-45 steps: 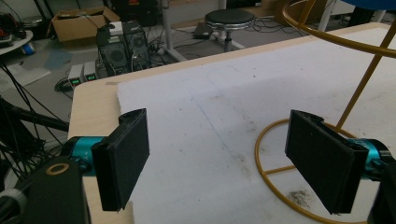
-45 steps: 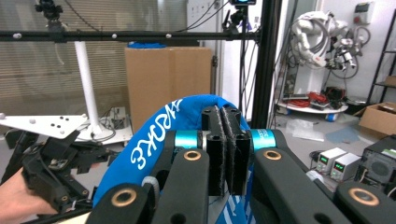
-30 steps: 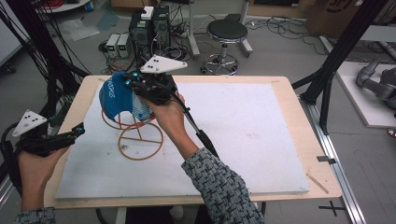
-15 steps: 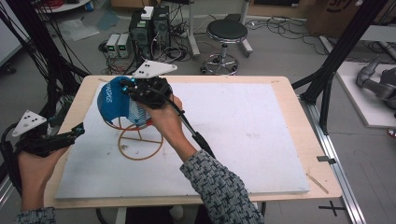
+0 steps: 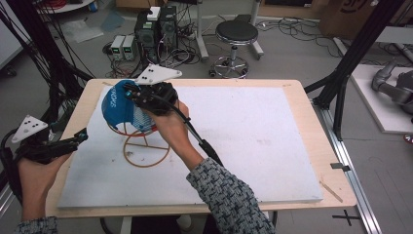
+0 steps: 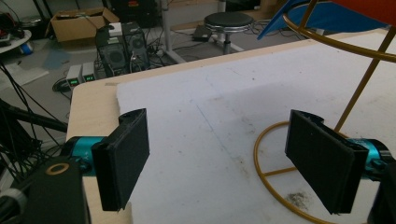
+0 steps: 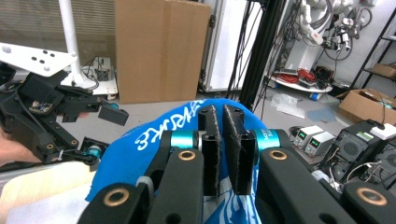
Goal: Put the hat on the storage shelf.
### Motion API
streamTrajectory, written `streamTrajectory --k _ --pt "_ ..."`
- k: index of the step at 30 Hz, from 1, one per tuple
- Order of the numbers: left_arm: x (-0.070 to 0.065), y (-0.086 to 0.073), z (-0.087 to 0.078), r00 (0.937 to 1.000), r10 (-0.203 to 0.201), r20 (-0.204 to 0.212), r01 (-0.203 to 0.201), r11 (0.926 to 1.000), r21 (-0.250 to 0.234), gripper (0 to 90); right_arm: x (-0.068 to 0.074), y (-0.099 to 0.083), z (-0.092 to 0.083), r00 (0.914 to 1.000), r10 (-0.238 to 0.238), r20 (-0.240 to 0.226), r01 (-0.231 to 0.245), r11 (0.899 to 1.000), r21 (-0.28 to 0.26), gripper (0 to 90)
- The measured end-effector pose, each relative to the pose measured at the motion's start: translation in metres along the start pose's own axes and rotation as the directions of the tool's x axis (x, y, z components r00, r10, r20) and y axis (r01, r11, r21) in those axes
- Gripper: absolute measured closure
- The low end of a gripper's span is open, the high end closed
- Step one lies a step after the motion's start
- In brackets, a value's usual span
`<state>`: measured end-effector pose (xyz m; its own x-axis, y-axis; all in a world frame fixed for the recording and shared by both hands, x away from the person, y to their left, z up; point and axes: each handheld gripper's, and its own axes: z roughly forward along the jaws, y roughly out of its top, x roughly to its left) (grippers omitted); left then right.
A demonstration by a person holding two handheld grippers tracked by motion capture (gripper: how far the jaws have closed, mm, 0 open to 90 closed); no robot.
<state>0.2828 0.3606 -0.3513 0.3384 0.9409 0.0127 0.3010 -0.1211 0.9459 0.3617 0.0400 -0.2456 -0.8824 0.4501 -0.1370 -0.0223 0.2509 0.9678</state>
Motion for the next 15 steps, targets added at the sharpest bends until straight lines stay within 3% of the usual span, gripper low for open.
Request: streamTrajectory --k 10,15 --pt "0.0014 -0.0009 -0.0006 1.0 0.0 0.002 0.0 1.0 0.001 22.0 0.002 -0.0051 -0.0002 0.9999 0.006 -0.009 -0.006 1.0 0.011 86.2" --pt "0.0007 -0.0004 -0.0005 1.0 0.001 0.001 -0.001 1.0 0.002 22.0 0.0008 -0.0049 -0.0009 0.9999 0.009 -0.01 -0.008 1.0 0.015 79.8"
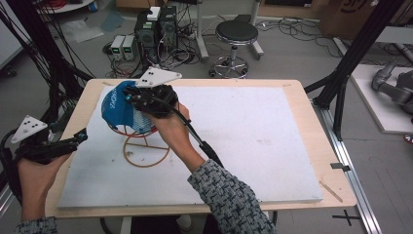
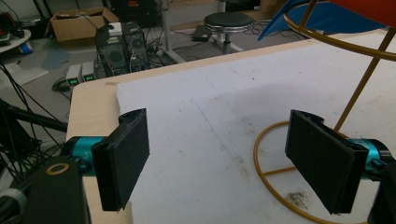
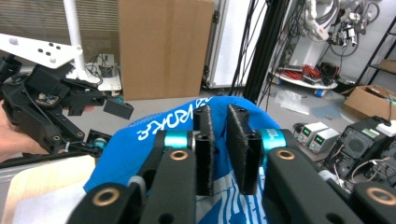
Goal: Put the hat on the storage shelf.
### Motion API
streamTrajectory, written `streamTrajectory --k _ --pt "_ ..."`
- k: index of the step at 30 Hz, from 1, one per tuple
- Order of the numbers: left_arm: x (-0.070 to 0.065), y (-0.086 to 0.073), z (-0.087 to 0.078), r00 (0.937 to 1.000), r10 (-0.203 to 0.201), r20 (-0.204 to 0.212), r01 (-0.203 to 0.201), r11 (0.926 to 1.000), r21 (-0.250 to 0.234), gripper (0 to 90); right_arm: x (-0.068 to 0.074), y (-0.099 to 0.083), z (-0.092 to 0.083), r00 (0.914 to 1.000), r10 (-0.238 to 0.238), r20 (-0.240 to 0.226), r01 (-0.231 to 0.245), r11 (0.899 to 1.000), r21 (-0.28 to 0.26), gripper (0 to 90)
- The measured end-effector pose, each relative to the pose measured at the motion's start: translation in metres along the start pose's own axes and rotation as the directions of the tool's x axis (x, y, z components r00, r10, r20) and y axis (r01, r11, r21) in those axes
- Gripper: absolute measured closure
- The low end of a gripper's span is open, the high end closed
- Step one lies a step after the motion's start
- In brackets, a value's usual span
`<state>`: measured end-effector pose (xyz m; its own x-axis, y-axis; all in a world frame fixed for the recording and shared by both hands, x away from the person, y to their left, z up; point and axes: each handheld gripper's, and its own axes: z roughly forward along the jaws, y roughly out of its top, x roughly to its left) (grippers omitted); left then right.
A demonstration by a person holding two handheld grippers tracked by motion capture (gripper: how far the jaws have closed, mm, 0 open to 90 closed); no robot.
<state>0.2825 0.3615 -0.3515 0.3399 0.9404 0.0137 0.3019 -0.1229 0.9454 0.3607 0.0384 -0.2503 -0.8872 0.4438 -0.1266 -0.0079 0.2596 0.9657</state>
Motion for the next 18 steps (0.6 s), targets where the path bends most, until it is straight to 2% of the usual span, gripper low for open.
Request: streamTrajectory --k 3,18 --pt "-0.0003 -0.0001 0.0003 1.0 -0.001 0.001 0.001 1.0 0.0 22.0 -0.0008 -0.0006 -0.0003 0.9999 0.014 0.001 -0.014 1.0 0.0 76.5" --pt "-0.0004 0.0002 0.0013 1.0 -0.002 0.003 0.002 1.0 0.0 22.0 -0.002 0.0005 -0.0047 0.9997 0.012 0.023 -0.011 1.0 -0.017 62.6"
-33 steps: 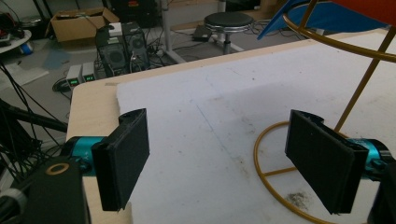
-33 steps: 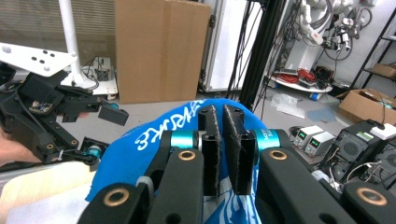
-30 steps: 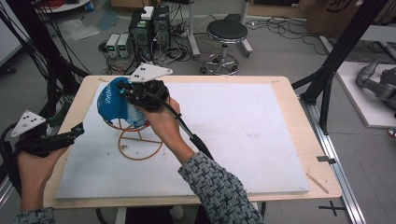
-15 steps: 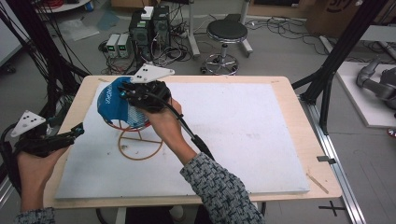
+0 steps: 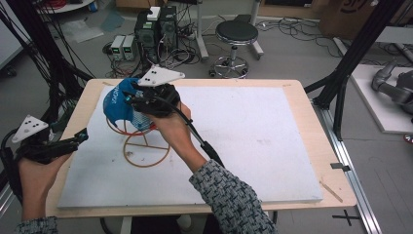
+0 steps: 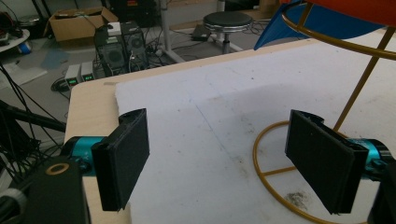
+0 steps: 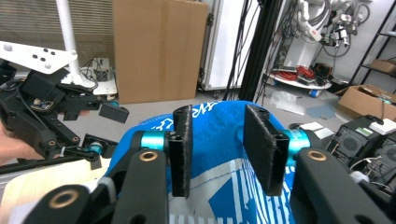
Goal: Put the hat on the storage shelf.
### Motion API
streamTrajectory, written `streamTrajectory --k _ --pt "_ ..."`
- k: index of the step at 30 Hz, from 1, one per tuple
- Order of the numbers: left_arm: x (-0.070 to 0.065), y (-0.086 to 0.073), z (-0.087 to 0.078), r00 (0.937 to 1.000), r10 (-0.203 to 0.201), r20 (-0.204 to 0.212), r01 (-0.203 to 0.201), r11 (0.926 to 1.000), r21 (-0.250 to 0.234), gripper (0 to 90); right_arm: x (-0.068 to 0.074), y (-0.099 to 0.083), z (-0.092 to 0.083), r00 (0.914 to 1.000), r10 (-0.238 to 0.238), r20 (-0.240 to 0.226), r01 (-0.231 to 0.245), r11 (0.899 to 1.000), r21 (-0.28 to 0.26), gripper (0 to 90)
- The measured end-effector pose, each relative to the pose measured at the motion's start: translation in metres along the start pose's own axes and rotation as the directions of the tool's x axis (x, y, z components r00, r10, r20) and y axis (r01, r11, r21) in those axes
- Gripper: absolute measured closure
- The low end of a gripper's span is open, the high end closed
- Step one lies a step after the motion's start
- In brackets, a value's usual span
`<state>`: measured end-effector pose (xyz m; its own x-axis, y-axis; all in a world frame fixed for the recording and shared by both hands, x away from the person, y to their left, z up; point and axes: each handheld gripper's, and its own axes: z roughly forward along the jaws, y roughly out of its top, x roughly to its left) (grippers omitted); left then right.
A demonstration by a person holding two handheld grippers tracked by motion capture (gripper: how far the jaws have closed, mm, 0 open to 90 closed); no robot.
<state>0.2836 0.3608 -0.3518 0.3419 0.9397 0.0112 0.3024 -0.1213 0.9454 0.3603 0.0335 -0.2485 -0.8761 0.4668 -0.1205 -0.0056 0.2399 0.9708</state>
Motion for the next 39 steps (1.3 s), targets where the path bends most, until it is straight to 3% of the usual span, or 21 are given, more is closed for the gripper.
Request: streamTrajectory --k 11,21,29,39 --pt "0.0 0.001 0.0 1.0 0.004 0.003 -0.004 1.0 -0.001 22.0 -0.004 0.001 -0.008 0.9996 0.019 0.023 -0.019 1.0 -0.024 48.5" --pt "-0.003 0.001 0.004 0.9999 0.011 0.006 -0.011 0.9999 0.006 22.0 -0.022 -0.004 -0.032 0.9957 0.055 0.075 -0.05 0.997 -0.063 41.1" --pt "-0.007 0.002 0.009 0.9997 0.018 0.016 -0.018 0.9997 0.013 22.0 -0.043 -0.008 -0.066 0.9877 0.06 0.145 -0.052 0.997 -0.056 37.2" --pt "-0.014 0.001 0.022 0.9992 0.029 0.028 -0.03 0.9989 0.037 22.0 -0.074 -0.025 -0.126 0.9631 0.079 0.257 -0.066 0.996 -0.058 29.8"
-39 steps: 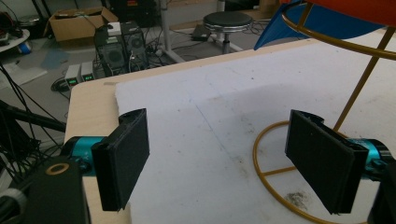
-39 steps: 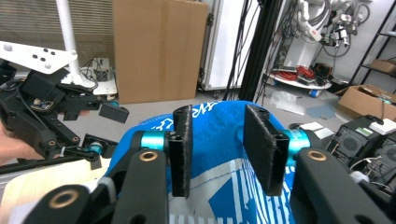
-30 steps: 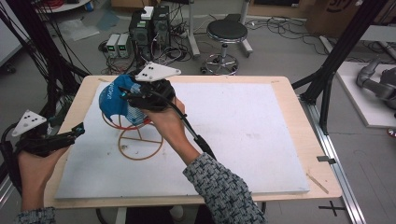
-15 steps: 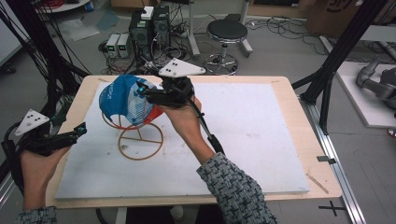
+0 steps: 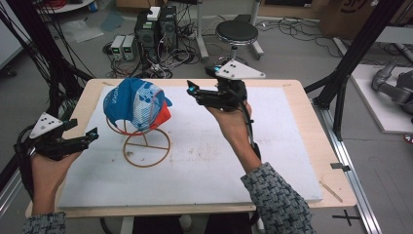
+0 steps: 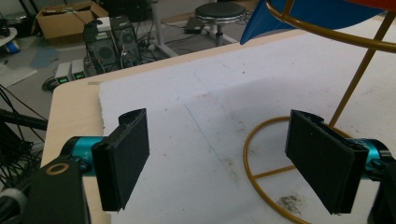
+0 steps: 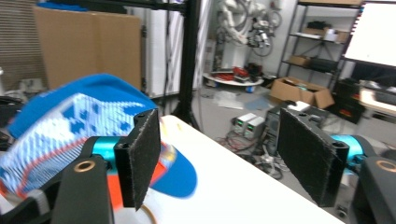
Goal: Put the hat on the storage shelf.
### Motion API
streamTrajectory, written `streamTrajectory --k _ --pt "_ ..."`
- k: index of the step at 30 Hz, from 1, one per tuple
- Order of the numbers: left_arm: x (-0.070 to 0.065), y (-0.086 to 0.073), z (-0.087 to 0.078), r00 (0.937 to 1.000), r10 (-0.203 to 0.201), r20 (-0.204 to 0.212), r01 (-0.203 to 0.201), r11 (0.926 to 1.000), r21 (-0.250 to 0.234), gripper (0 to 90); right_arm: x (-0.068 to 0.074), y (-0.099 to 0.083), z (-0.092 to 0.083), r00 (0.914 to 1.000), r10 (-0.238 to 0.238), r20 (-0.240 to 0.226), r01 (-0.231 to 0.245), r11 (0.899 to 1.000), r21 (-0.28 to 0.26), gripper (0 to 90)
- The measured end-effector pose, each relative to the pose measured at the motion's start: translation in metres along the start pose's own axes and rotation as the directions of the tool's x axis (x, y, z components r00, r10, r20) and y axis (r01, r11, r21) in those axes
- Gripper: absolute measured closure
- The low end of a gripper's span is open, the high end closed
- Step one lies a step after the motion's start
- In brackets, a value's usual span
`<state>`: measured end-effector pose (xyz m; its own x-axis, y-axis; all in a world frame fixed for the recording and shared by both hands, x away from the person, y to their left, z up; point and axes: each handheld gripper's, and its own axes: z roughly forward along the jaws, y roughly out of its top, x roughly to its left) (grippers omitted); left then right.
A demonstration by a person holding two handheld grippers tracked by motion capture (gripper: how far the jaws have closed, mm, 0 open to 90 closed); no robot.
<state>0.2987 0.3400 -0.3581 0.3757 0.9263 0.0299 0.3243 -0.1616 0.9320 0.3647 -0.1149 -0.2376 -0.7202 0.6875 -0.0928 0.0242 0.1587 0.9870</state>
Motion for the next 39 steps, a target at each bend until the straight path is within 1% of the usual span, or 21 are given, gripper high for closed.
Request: streamTrajectory --k 3,4,5,7,8,10,11,12,13,14,18,22,23,24,25,29,30,32,35,36,39 --pt "-0.001 0.0 0.003 1.0 0.005 0.001 -0.005 1.0 0.005 22.0 -0.013 -0.007 -0.015 0.9995 0.017 0.027 -0.018 1.0 0.011 27.2" --pt "-0.002 0.0 0.004 1.0 0.005 0.002 -0.005 1.0 0.007 22.0 -0.021 -0.012 -0.023 0.9985 0.026 0.048 -0.027 1.0 0.013 26.6" --pt "-0.003 0.0 0.005 1.0 0.008 0.002 -0.008 0.9999 0.009 22.0 -0.021 -0.012 -0.023 0.9985 0.026 0.048 -0.027 1.0 0.013 26.6" --pt "-0.004 0.0 0.007 1.0 0.01 0.0 -0.01 0.9999 0.008 22.0 -0.031 -0.018 -0.033 0.9971 0.045 0.061 -0.046 0.999 0.013 26.1" --pt "-0.005 0.0 0.008 0.9999 0.013 0.003 -0.013 0.9999 0.01 22.0 -0.04 -0.027 -0.043 0.9943 0.062 0.086 -0.064 0.998 0.018 25.2" --pt "-0.005 0.0 0.009 0.9998 0.017 0.002 -0.017 0.9998 0.013 22.0 -0.044 -0.03 -0.046 0.9933 0.067 0.093 -0.07 0.997 0.02 25.2" --pt "-0.006 0.001 0.01 0.9999 0.016 0.001 -0.016 0.9998 0.01 22.0 -0.048 -0.034 -0.05 0.9923 0.072 0.101 -0.074 0.997 0.02 25.2" --pt "-0.006 0.001 0.011 0.9999 0.017 0.002 -0.017 0.9998 0.01 22.0 -0.057 -0.042 -0.058 0.9884 0.084 0.127 -0.087 0.996 0.021 24.9" --pt "-0.007 0.001 0.012 0.9998 0.018 0.003 -0.018 0.9998 0.011 22.0 -0.057 -0.042 -0.058 0.9884 0.084 0.127 -0.087 0.996 0.021 24.9" --pt "-0.007 0.001 0.013 0.9998 0.019 0.004 -0.019 0.9998 0.011 22.0 -0.061 -0.046 -0.062 0.9863 0.092 0.138 -0.096 0.995 0.026 24.7" --pt "-0.008 0.001 0.016 0.9998 0.02 0.005 -0.02 0.9996 0.02 21.9 -0.078 -0.061 -0.079 0.9747 0.121 0.188 -0.129 0.991 0.031 23.3" --pt "-0.008 0.001 0.018 0.9997 0.022 0.004 -0.022 0.9995 0.021 22.0 -0.091 -0.077 -0.095 0.9642 0.142 0.224 -0.155 0.987 0.043 22.5" --pt "-0.008 0.001 0.018 0.9997 0.024 0.004 -0.025 0.9995 0.021 22.0 -0.095 -0.081 -0.099 0.9609 0.149 0.234 -0.163 0.986 0.044 22.4" --pt "-0.009 0.001 0.019 0.9997 0.024 0.004 -0.024 0.9995 0.02 22.0 -0.101 -0.09 -0.107 0.9534 0.165 0.253 -0.182 0.982 0.045 22.1" --pt "-0.009 0.002 0.019 0.9997 0.025 0.004 -0.025 0.9995 0.019 22.0 -0.101 -0.09 -0.107 0.9534 0.165 0.253 -0.182 0.982 0.045 22.1" --pt "-0.01 0.003 0.021 0.9996 0.027 0.004 -0.027 0.9994 0.021 22.0 -0.109 -0.107 -0.119 0.9399 0.192 0.282 -0.216 0.975 0.057 20.4" --pt "-0.01 0.003 0.022 0.9997 0.026 0.004 -0.026 0.9994 0.02 22.0 -0.112 -0.115 -0.124 0.9346 0.194 0.298 -0.223 0.973 0.066 18.4" --pt "-0.01 0.003 0.023 0.9996 0.028 0.005 -0.028 0.9993 0.026 22.0 -0.113 -0.12 -0.127 0.9321 0.194 0.306 -0.225 0.972 0.071 17.6" --pt "-0.01 0.003 0.023 0.9997 0.026 0.004 -0.026 0.9994 0.025 22.0 -0.117 -0.132 -0.132 0.9205 0.212 0.328 -0.25 0.965 0.079 13.4" --pt "-0.01 0.003 0.023 0.9997 0.026 0.005 -0.026 0.9994 0.025 22.0 -0.118 -0.137 -0.135 0.9156 0.223 0.335 -0.265 0.96 0.086 13.3" --pt "-0.01 0.003 0.024 0.9996 0.027 0.007 -0.027 0.9994 0.024 22.0 -0.12 -0.149 -0.142 0.9143 0.225 0.337 -0.27 0.958 0.093 13.2"
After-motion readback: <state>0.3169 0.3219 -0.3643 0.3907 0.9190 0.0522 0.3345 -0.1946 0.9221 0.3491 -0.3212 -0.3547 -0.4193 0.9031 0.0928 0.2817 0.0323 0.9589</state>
